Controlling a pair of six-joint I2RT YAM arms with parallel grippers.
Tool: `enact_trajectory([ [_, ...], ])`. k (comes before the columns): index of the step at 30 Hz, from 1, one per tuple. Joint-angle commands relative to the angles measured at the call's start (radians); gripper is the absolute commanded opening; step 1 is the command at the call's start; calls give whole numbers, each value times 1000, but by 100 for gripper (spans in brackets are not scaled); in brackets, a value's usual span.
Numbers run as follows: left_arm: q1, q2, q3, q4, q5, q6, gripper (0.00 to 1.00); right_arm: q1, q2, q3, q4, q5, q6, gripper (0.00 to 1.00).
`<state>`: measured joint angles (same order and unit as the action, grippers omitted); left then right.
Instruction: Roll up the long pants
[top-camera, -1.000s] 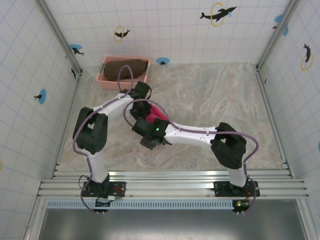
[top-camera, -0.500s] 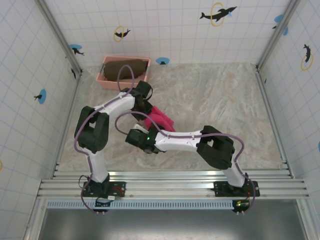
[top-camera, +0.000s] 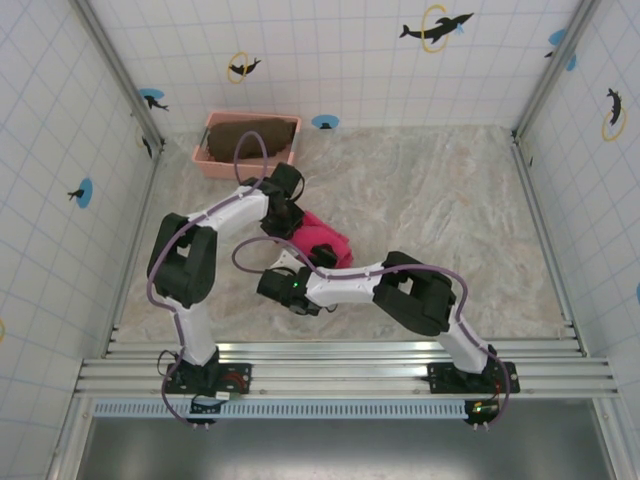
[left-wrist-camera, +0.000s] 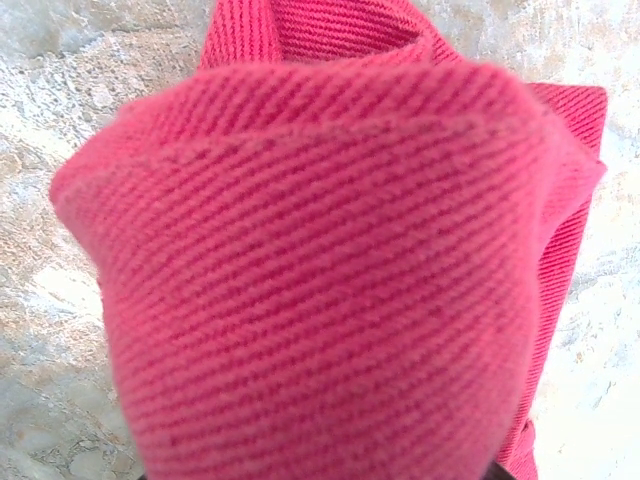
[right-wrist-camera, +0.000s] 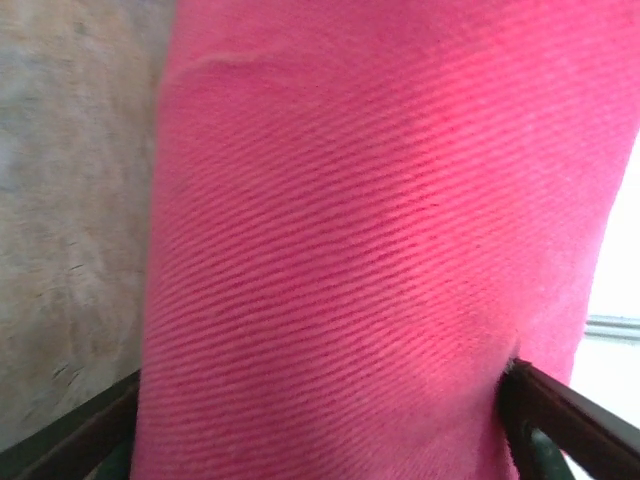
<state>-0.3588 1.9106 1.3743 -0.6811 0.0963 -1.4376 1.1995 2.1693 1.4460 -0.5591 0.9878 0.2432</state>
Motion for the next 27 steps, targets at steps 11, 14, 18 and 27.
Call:
enact_trajectory([
  [11,32,-47,-127,-255,-7,98,0,-89,96,-3,-26,-4,3,11],
  [14,32,-53,-124,-255,-7,107,0,-93,83,-16,-16,-18,2,0],
  [18,36,-62,-134,-201,14,169,0,-98,33,-62,35,-113,-39,0],
  [27,177,-149,-99,3,95,410,97,-170,-150,-213,71,-506,-120,0],
])
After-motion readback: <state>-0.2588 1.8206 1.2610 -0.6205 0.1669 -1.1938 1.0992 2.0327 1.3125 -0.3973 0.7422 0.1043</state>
